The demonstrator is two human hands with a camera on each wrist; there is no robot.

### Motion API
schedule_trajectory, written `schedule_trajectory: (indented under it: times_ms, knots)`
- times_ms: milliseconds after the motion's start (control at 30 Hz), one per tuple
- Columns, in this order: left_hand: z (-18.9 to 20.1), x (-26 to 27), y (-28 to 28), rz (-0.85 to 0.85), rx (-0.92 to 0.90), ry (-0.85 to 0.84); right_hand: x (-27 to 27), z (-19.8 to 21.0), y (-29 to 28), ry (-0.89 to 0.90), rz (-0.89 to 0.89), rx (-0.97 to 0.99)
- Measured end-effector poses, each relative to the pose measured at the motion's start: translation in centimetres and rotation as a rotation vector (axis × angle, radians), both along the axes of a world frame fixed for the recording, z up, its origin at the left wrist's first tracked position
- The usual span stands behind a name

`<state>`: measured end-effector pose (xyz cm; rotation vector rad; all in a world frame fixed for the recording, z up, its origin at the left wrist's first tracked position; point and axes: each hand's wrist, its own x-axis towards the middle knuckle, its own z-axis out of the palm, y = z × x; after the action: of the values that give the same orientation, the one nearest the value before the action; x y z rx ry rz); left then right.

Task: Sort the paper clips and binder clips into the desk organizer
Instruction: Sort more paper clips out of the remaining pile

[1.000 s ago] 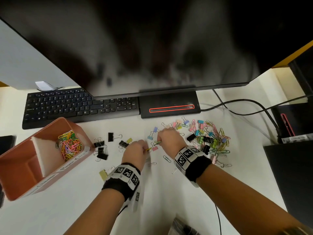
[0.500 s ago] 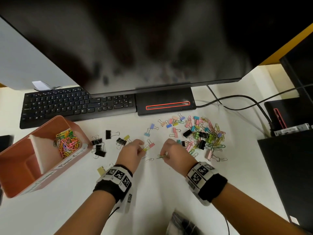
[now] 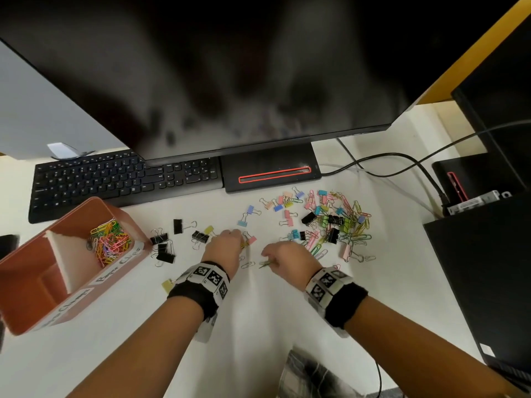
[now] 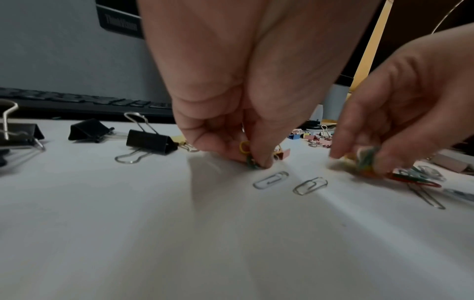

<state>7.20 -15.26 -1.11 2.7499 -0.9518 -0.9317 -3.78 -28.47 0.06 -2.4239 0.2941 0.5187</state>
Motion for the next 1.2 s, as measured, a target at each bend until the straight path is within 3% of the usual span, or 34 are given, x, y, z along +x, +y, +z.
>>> schedule_trajectory:
  times_ms: [233,467,567,667,933,1200]
  knots:
    - [0.3,0.6,0.4,0.026,-0.033,0.085,-3.8,2.1,-4.6,-0.058,-0.222,0.027]
    - [1.3,-2.0,3.0,0.194,-0.314,0.037,-3.3,1.1,-2.7,-0.006,-0.097,-0.016]
    - [0.6,-2.5,3.1,0.248,-0.288,0.053,-2.8,0.2,-2.0,0.036,-0.107,-0.085]
    - [0.1,-2.5,2.7,0.180,-0.206,0.021,-1.9,-0.3,-2.1,0.072,-0.125,-0.133]
    - [0.0,-2.0,1.9,0.136,-0.120,-0.016,-0.9,-0.6,-2.7,0.100,0.031,-0.214]
    - [0.6,-3.7,3.1,0.272,-0.336,0.094,-1.6,0.8,-3.9,0.021,0.053,-0.032]
